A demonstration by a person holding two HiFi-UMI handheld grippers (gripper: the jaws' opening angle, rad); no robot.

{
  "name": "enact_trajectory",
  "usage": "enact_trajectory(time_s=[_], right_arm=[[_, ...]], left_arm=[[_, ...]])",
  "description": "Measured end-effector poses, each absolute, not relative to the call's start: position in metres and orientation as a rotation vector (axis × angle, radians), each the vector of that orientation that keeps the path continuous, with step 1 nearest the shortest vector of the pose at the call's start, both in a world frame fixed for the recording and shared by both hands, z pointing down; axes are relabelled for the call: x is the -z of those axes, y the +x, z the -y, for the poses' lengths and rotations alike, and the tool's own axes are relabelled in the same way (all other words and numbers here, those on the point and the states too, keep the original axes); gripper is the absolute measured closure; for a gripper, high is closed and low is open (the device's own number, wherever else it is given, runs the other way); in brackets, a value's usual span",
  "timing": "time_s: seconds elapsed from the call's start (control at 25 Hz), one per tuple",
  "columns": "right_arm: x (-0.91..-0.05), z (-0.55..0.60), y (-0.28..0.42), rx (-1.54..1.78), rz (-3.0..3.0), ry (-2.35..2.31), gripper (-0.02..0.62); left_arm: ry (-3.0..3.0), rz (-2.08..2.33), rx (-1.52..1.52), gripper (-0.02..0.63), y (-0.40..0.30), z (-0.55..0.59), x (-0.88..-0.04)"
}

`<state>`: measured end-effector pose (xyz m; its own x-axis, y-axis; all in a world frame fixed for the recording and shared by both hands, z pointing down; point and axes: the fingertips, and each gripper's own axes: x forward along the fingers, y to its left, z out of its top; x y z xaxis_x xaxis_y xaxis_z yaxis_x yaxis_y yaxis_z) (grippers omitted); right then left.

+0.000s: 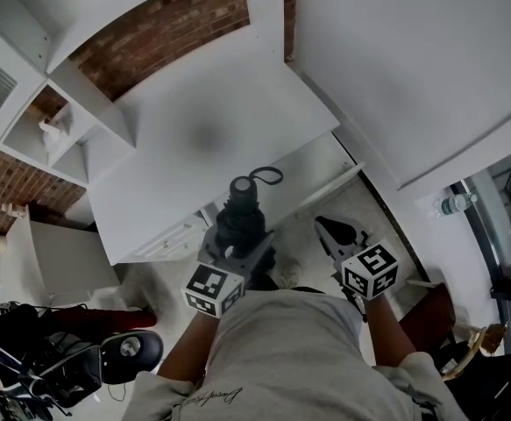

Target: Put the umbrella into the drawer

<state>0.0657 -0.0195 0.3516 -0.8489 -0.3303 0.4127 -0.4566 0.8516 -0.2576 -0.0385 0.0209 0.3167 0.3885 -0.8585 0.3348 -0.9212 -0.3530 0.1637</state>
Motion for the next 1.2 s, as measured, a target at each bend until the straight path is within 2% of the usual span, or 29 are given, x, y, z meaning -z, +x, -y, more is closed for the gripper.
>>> enact_trajectory(time_s=[0.6, 1.2], right_arm=[[-0.351, 0.053, 0.054, -0.603, 2.620, 0.801, 0.568], [-0.374, 0.078, 0.046, -0.682, 2.554, 0.905, 0.568]], left_arm=[[2.410, 1.388, -0.349, 0.319, -0.062, 0.029, -0.320], [2.411, 1.258, -0.437, 0.319, -0.078, 0.065, -0.360]])
